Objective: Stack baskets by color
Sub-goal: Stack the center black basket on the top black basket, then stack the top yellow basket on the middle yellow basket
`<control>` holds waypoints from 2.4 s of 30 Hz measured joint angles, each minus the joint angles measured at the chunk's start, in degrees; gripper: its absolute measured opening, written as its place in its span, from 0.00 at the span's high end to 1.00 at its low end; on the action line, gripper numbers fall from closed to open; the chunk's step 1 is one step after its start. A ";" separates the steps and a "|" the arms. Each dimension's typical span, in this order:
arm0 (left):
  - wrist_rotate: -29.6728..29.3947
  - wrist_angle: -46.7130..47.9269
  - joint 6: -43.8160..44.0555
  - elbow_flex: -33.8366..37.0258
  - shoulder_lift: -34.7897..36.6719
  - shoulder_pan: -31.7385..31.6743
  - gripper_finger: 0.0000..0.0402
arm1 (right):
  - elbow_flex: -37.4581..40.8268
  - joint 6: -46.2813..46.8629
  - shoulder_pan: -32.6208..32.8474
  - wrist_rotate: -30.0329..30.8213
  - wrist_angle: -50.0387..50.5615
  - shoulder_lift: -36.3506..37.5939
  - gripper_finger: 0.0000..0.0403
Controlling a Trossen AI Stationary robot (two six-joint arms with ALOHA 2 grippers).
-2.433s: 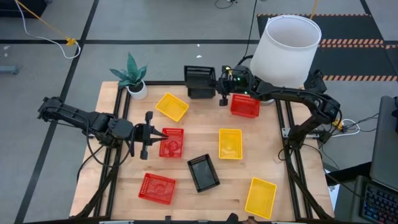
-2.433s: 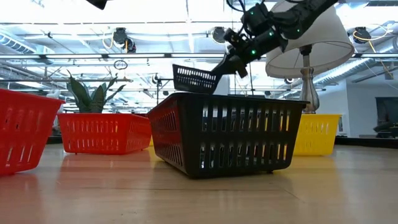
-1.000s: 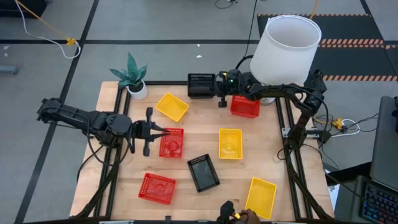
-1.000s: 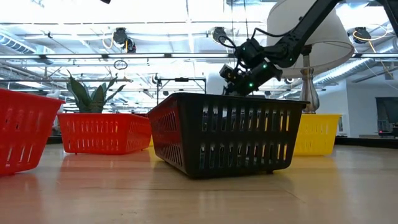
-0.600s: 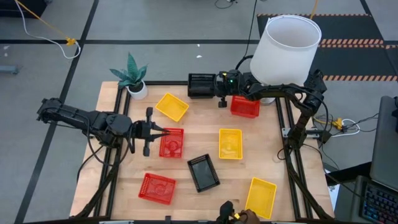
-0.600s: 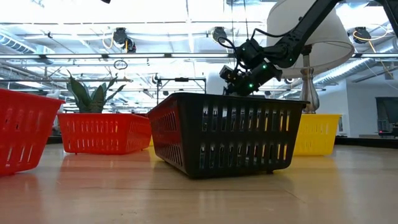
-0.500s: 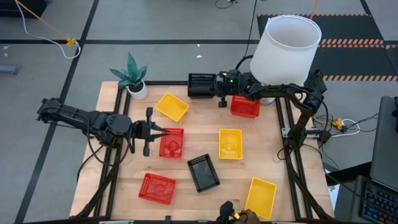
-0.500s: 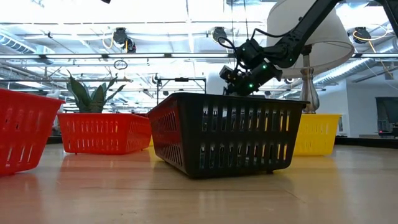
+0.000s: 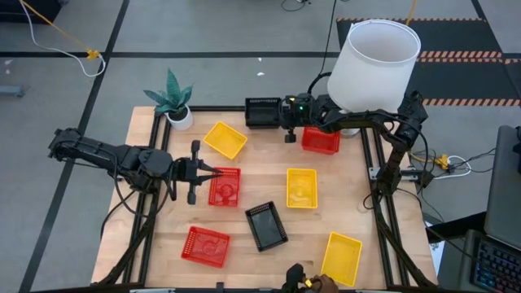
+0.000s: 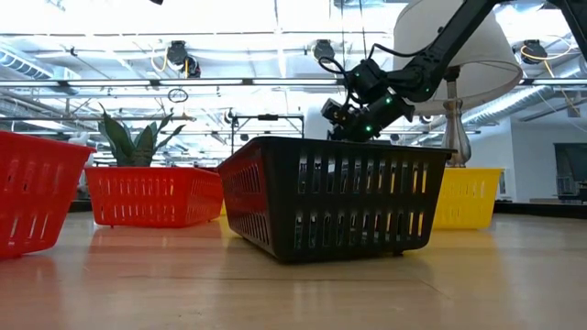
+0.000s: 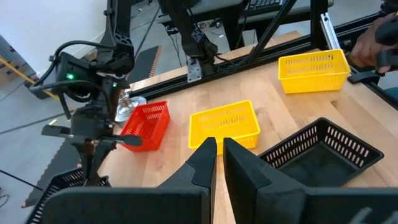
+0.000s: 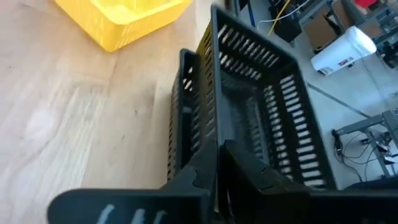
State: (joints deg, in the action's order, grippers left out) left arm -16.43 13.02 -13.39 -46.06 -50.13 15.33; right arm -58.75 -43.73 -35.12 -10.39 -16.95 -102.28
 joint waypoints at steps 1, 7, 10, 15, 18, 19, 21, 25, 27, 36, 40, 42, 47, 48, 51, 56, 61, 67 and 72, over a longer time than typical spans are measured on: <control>0.00 -0.01 0.00 0.00 0.00 0.00 0.92 | -0.01 0.12 -0.01 0.15 -0.15 -0.34 0.92; 0.02 -0.02 0.08 0.00 0.00 0.01 0.92 | 0.03 0.98 -0.01 2.71 -0.57 -1.59 0.82; 0.04 0.00 0.11 0.00 0.00 0.00 0.92 | 0.03 1.03 -0.01 2.77 -1.29 -1.62 0.78; 0.04 0.10 -0.04 0.00 0.00 0.00 0.92 | 0.03 1.05 0.00 2.73 -1.71 -1.58 0.73; 0.04 0.15 -0.04 0.00 0.00 0.00 0.92 | 0.03 2.24 0.13 2.71 -1.70 -1.51 0.71; 0.04 0.20 -0.04 0.00 0.00 0.00 0.92 | 0.03 2.59 0.24 2.73 -1.71 -1.51 0.70; 0.04 0.32 -0.04 0.00 0.00 0.00 0.92 | 0.03 3.25 0.65 2.73 -1.69 -1.45 0.69; 0.04 0.38 -0.06 0.00 0.00 0.00 0.92 | 0.03 6.23 2.55 2.81 -1.21 0.10 0.68; 0.02 0.39 -0.04 0.00 0.00 0.00 0.92 | 0.03 7.82 3.95 2.83 -0.31 1.64 0.68; -0.04 0.43 0.02 0.00 0.00 0.00 0.92 | 0.03 18.29 12.41 3.08 10.85 13.37 0.68; -0.07 0.43 0.37 0.00 0.00 0.00 0.92 | 0.03 25.37 16.56 3.08 19.83 19.90 0.68; -0.09 0.44 0.46 0.00 0.00 0.00 0.92 | 0.03 29.00 18.80 3.11 24.57 22.92 0.68; -0.09 0.40 0.69 0.00 0.00 -0.06 0.92 | 0.03 36.83 25.54 6.11 34.00 28.84 0.68; -0.07 0.42 1.05 0.00 0.00 -0.20 0.92 | 0.03 37.71 27.18 7.84 35.86 29.80 0.68; -0.12 0.45 2.55 0.00 0.00 -1.26 0.92 | 0.04 39.28 32.12 14.15 38.57 31.62 0.68; -0.11 0.96 4.54 -0.02 -0.41 -3.13 0.92 | 3.04 40.37 38.37 19.63 37.33 33.96 0.68; -0.01 0.58 4.95 -0.11 -1.56 -4.89 0.92 | 6.55 39.09 40.24 19.39 35.57 36.36 0.68; 0.01 1.56 6.01 -0.09 -4.39 -8.30 0.92 | 7.92 38.22 39.74 20.41 35.00 38.19 0.68; 2.22 2.75 5.79 -0.09 -7.31 -11.88 0.92 | 8.03 36.73 39.64 21.12 35.16 38.16 0.68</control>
State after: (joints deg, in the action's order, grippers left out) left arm -14.21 15.76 -7.60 -46.15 -57.44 3.45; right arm -50.72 -7.00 4.51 10.73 18.22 -64.11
